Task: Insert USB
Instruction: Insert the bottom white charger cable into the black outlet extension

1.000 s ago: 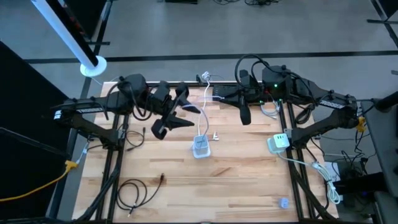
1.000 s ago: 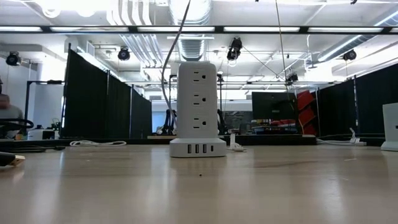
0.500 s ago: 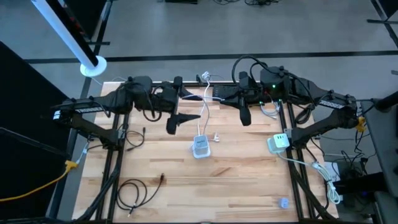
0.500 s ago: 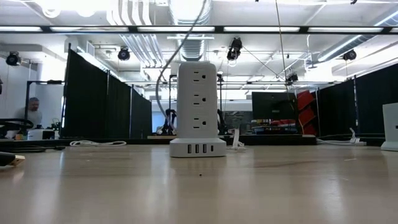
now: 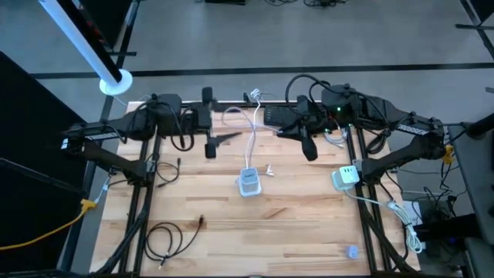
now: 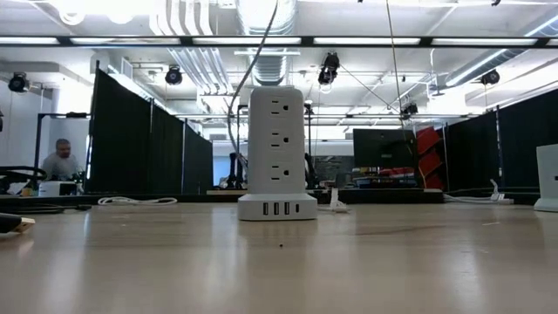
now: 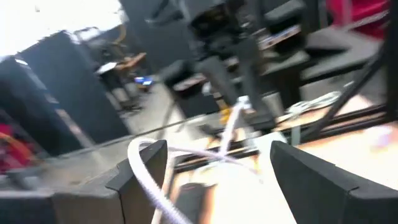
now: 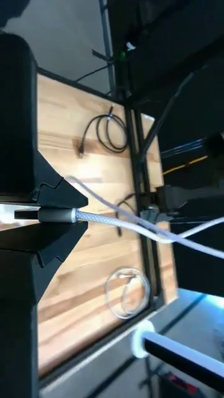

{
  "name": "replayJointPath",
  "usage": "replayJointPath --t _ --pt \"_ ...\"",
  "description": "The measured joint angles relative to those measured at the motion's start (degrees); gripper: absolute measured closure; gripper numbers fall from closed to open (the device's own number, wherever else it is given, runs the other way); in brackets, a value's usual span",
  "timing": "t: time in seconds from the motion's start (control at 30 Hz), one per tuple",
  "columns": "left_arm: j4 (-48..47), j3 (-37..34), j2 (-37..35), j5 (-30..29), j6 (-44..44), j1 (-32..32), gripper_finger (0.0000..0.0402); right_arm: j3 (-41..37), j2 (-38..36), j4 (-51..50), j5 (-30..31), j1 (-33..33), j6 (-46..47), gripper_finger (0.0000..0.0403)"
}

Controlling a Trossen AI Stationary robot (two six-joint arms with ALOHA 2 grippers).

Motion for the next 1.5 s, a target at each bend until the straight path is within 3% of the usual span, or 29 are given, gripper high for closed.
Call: replayJointPath --t 0.27,0.37,0.5,0.57,0.67,0.83,0.97,1.17,1.37,1.5 --pt "-4.6 0.0 0.4 -7.3 7.7 0.0 0.0127 0.0 -0.2 0.1 -1.5 0.0 5.5 0.0386" --pt "-11.4 0.0 0.7 -9.0 7.8 0.0 0.0127 0.0 -0.3 -0.1 6.4 0.0 3.9 0.0386" --pt "-18.0 0.0 0.3 -19.3 6.6 0.4 0.0127 0.0 0.6 -0.8 16.8 -1.4 -0.4 0.0386" --pt "-19.2 0.0 0.0 -21.9 4.5 1.2 0.0127 0.0 2.1 -0.7 17.6 -3.0 -1.3 0.0386" --pt "-19.4 -0.3 -0.9 -19.1 1.2 2.9 0.0127 -1.2 5.3 -0.6 17.3 -6.0 -2.3 0.0386" --pt "-19.7 -2.8 -3.9 -11.8 -1.6 5.5 0.0127 -8.6 9.3 7.3 8.0 -12.4 -2.6 0.0386" --pt "-17.6 -7.4 -8.1 -10.4 -3.3 7.3 0.0127 -17.1 9.4 19.8 1.5 -17.1 -0.5 0.0386" --pt "-3.0 -18.2 -12.8 -6.0 -6.9 12.3 0.0127 -27.2 10.8 36.7 -6.5 -24.2 -2.3 0.0386" --pt "8.2 -26.8 -11.5 -6.0 -10.3 18.4 0.0127 -33.8 14.3 47.3 -15.6 -30.9 -3.6 0.0386" --pt "12.0 -30.0 -8.3 -6.4 -10.5 22.1 0.0127 -34.4 16.9 47.4 -19.1 -33.0 -8.9 0.0386"
